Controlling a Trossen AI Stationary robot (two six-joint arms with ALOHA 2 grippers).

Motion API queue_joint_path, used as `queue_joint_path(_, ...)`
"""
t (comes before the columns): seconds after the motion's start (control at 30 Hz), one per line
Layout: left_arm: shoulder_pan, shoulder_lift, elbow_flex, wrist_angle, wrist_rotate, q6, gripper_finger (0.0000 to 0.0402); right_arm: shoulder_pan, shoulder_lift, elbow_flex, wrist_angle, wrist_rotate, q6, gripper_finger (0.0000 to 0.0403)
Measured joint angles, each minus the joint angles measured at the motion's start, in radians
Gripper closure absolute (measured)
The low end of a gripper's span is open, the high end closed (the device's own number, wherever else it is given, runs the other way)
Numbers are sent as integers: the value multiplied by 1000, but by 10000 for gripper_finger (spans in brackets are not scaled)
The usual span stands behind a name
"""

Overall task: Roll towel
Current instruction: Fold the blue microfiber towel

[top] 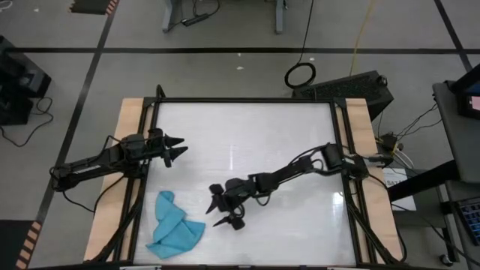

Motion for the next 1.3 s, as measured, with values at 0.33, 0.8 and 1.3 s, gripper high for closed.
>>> queue_joint_path(0.33,0,0,0,0,0,0,123,30,174,226,-104,-52,-17,154)
queue_joint_path(0.8,0,0,0,1,0,0,123,28,236,337,-276,31,-128,255)
queue_joint_path(1.3,0,0,0,1,0,0,123,28,183,338,-466,38,-185,400)
